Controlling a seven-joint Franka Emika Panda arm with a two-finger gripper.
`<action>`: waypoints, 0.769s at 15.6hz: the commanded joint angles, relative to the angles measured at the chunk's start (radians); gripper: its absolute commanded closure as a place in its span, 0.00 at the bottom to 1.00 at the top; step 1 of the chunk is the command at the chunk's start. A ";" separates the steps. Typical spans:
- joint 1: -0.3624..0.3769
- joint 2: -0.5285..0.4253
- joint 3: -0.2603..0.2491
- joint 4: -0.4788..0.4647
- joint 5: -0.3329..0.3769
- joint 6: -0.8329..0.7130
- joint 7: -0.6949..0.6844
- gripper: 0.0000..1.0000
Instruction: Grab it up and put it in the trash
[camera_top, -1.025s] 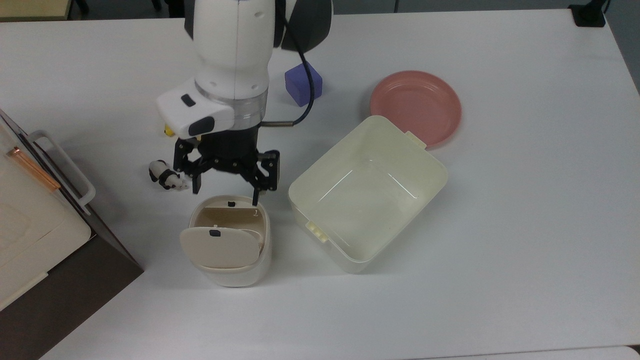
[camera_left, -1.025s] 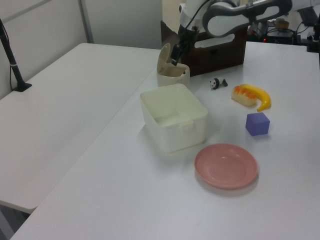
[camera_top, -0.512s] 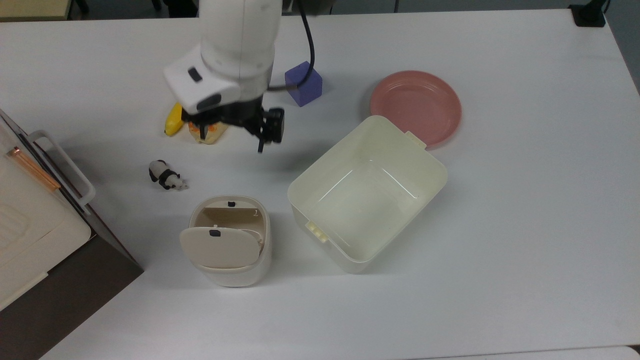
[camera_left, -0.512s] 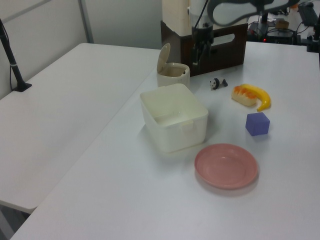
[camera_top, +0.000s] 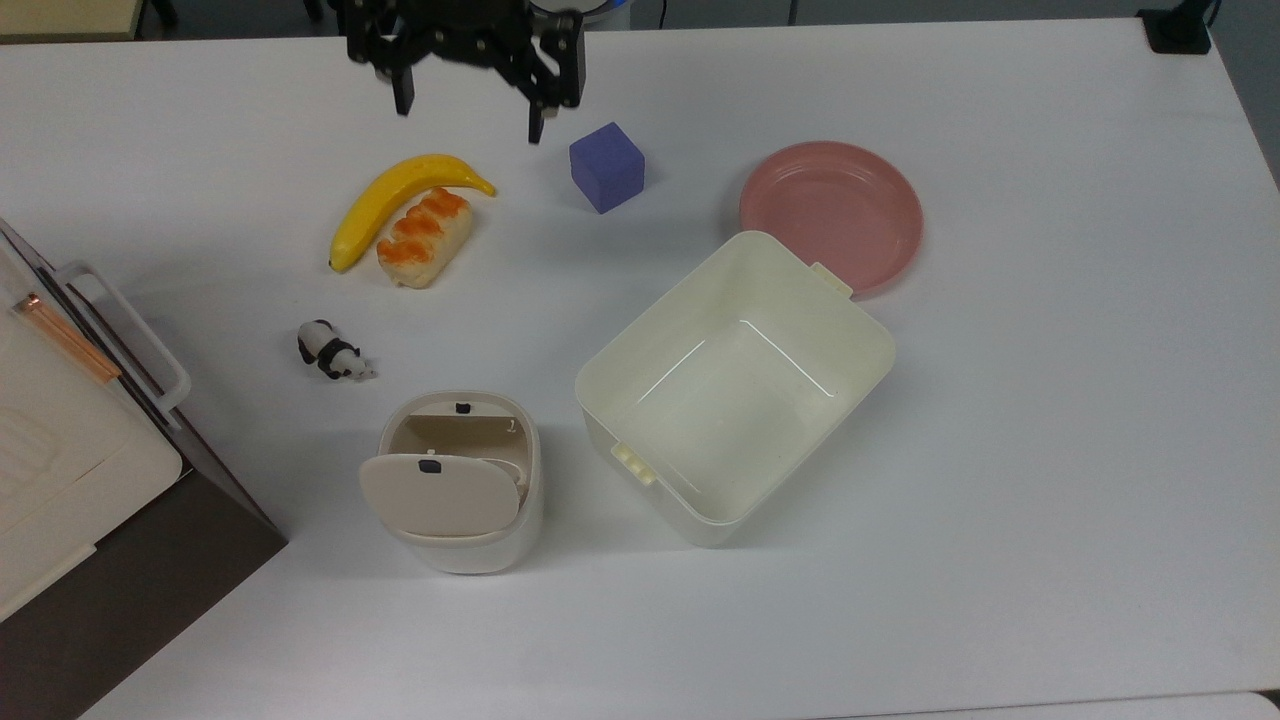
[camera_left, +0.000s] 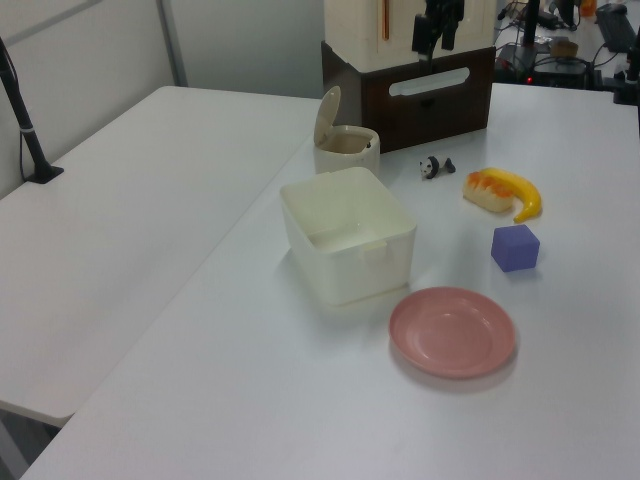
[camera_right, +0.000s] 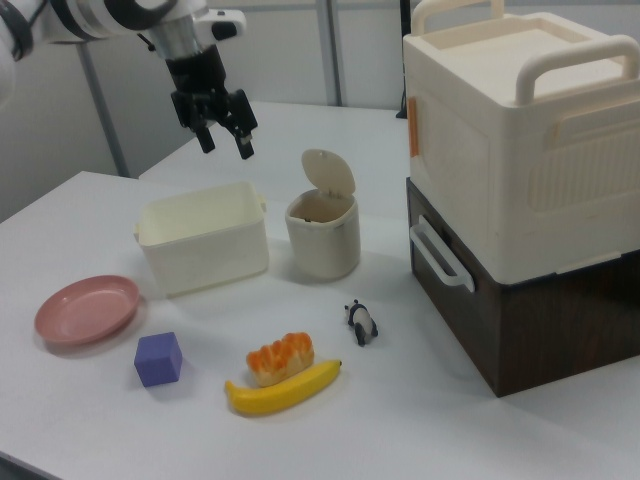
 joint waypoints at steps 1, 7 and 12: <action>-0.001 -0.063 -0.016 -0.019 0.036 -0.037 -0.018 0.00; -0.014 -0.082 -0.021 -0.017 0.128 -0.036 -0.032 0.00; -0.017 -0.091 -0.030 -0.050 0.204 -0.025 -0.026 0.00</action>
